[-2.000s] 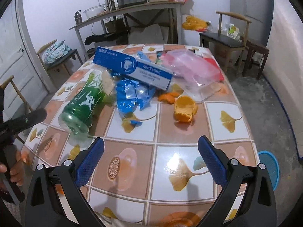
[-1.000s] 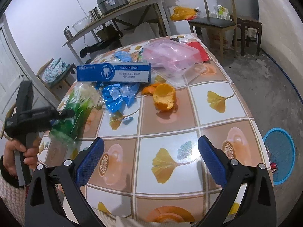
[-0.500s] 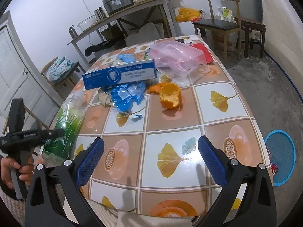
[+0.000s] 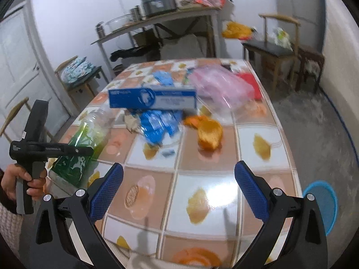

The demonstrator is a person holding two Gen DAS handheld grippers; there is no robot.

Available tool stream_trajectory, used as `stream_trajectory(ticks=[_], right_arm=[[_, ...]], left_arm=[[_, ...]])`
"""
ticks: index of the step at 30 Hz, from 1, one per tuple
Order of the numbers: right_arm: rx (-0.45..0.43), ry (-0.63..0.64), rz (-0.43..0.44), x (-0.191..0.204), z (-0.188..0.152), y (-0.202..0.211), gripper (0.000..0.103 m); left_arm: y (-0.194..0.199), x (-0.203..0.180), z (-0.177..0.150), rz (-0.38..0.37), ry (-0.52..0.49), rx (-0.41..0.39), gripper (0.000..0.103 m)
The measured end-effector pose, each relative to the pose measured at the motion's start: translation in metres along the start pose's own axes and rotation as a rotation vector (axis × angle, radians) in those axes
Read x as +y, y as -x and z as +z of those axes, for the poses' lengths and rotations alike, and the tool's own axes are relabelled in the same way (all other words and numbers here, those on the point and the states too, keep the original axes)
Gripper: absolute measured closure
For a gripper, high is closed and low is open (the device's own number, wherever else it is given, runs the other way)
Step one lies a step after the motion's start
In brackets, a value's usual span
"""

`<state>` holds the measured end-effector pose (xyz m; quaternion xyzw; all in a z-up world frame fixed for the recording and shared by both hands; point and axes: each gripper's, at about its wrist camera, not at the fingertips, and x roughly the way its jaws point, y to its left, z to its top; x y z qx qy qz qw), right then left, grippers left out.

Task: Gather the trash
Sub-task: 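Grasp the blue-and-white box with the right tool and lift it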

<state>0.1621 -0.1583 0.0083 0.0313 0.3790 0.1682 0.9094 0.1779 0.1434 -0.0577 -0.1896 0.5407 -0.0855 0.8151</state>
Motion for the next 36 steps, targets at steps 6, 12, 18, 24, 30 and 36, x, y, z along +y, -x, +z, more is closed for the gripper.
stream_trajectory(ticks=[6, 12, 18, 24, 30, 36], right_arm=[[-0.040, 0.225, 0.056, 0.033, 0.044, -0.017, 0.007], [-0.035, 0.469, 0.115, 0.064, 0.089, -0.051, 0.007], [0.098, 0.689, 0.201, 0.102, 0.126, -0.106, 0.008], [0.238, 0.840, 0.179, 0.130, 0.134, -0.161, 0.021], [0.322, 0.924, 0.144, 0.139, 0.127, -0.192, 0.023], [0.285, 1.012, 0.057, 0.157, 0.112, -0.204, 0.023]], left_arm=[[0.008, 0.014, -0.004, -0.028, 0.037, -0.041, 0.049], [0.018, 0.039, -0.010, -0.062, 0.101, -0.077, 0.049], [0.023, 0.054, -0.015, -0.108, 0.139, -0.094, 0.049], [0.026, 0.064, -0.020, -0.150, 0.178, -0.107, 0.049], [0.028, 0.069, -0.023, -0.178, 0.195, -0.114, 0.049], [0.027, 0.071, -0.025, -0.187, 0.205, -0.122, 0.049]])
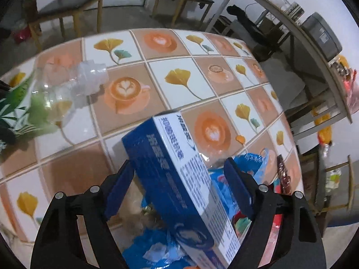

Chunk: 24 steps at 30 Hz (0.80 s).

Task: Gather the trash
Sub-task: 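Grasp the blue-and-white box with the right tool and lift it, then carry the green bottle and blue-and-white box over the blue wastebasket with both tools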

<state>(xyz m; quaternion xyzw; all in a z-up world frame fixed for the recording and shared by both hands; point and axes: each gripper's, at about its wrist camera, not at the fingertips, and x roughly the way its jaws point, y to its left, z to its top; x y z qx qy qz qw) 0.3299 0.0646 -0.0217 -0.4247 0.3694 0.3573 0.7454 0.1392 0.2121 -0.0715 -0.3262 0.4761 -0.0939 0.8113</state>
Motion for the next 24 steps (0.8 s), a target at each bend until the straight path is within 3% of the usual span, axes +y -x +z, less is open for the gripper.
stream_trajectory(ticks=[5, 14, 24], right_arm=[[0.004, -0.005, -0.068, 0.008, 0.002, -0.008, 0.042], [-0.104, -0.107, -0.152, -0.010, -0.006, 0.034, 0.045], [-0.280, -0.429, -0.211, -0.066, -0.053, 0.122, 0.048]], left_arm=[[0.003, 0.003, -0.003, -0.006, 0.012, -0.010, 0.049], [0.011, 0.003, -0.007, -0.003, 0.014, -0.036, 0.049], [0.023, -0.001, -0.013, -0.020, 0.008, -0.078, 0.049]])
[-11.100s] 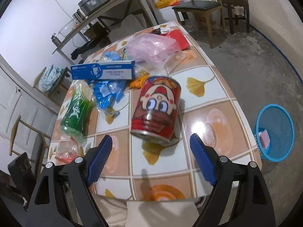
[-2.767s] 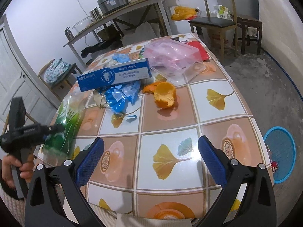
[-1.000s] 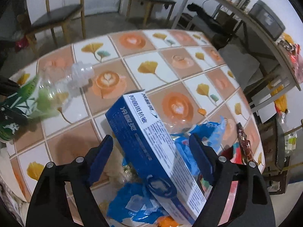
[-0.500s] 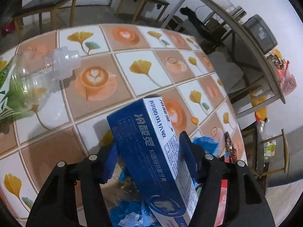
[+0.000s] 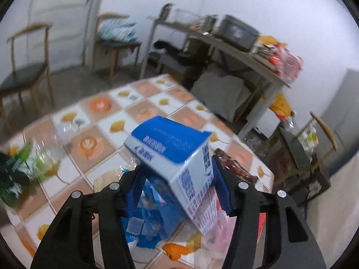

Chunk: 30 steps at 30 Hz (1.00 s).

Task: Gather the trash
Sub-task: 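Carry the green bottle and blue-and-white box over the blue wastebasket with both tools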

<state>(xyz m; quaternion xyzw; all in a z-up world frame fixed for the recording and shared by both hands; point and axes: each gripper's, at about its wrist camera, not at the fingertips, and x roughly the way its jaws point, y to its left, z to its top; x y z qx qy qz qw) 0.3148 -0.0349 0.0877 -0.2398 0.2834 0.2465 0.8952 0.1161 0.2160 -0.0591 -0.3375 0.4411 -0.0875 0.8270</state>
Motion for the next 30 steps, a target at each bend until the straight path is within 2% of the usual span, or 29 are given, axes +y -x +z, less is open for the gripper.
stream_trajectory(ticks=[8, 16, 21, 24, 30], right_arm=[[-0.088, -0.205, 0.006, -0.041, -0.010, 0.050, 0.049], [-0.160, -0.380, 0.097, -0.068, -0.035, 0.103, 0.049], [-0.210, -0.451, 0.120, -0.081, -0.054, 0.143, 0.050], [-0.242, -0.483, 0.111, -0.089, -0.071, 0.173, 0.050], [-0.273, -0.536, 0.003, -0.101, -0.119, 0.237, 0.050]], left_arm=[[0.012, -0.017, -0.003, -0.024, -0.030, -0.039, 0.049], [0.029, -0.044, -0.011, -0.055, -0.066, -0.076, 0.049], [0.035, -0.070, -0.018, -0.097, -0.106, -0.078, 0.049], [0.035, -0.091, -0.023, -0.128, -0.151, -0.069, 0.049], [0.024, -0.147, -0.033, -0.224, -0.259, -0.020, 0.049]])
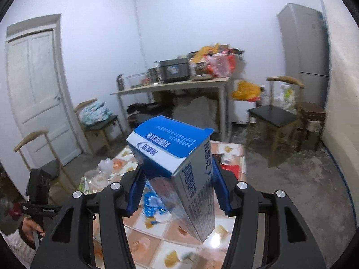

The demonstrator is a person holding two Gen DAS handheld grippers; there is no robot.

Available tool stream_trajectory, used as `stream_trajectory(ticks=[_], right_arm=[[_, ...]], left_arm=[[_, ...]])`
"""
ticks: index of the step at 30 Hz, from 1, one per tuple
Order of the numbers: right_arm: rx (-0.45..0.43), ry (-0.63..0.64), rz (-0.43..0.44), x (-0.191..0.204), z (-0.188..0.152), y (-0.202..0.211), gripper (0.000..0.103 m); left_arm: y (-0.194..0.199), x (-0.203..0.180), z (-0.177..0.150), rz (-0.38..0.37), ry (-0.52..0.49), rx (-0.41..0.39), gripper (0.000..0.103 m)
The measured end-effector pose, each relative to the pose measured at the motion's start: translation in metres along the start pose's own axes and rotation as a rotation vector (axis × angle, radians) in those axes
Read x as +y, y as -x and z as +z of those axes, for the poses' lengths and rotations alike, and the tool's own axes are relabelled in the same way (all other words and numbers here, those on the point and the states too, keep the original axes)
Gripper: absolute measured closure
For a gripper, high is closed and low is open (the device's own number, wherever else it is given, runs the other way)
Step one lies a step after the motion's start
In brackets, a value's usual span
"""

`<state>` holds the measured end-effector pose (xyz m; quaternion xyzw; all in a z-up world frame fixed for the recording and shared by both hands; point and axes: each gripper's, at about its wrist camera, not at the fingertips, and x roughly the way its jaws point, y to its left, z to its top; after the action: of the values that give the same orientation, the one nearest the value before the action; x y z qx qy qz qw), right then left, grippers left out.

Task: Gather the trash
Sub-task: 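Carry the green bottle and blue-and-white box over the blue wastebasket with both tools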

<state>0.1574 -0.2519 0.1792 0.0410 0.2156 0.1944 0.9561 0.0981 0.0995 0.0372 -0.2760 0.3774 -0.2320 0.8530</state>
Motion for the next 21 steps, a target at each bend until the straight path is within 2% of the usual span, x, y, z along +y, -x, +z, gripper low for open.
stream_trajectory(ticks=[6, 12, 17, 21], right_arm=[[-0.022, -0.086, -0.171, -0.048, -0.033, 0.070, 0.050], [-0.003, -0.213, -0.320, -0.102, -0.080, 0.112, 0.050], [0.026, -0.341, -0.433, -0.149, -0.126, 0.134, 0.050], [0.042, -0.440, -0.497, -0.185, -0.164, 0.144, 0.050]], left_arm=[[-0.052, -0.062, 0.001, -0.107, -0.120, 0.105, 0.049], [-0.119, -0.127, -0.011, -0.206, -0.219, 0.247, 0.049], [-0.185, -0.177, -0.030, -0.277, -0.255, 0.392, 0.049], [-0.250, -0.216, -0.054, -0.279, -0.273, 0.556, 0.049]])
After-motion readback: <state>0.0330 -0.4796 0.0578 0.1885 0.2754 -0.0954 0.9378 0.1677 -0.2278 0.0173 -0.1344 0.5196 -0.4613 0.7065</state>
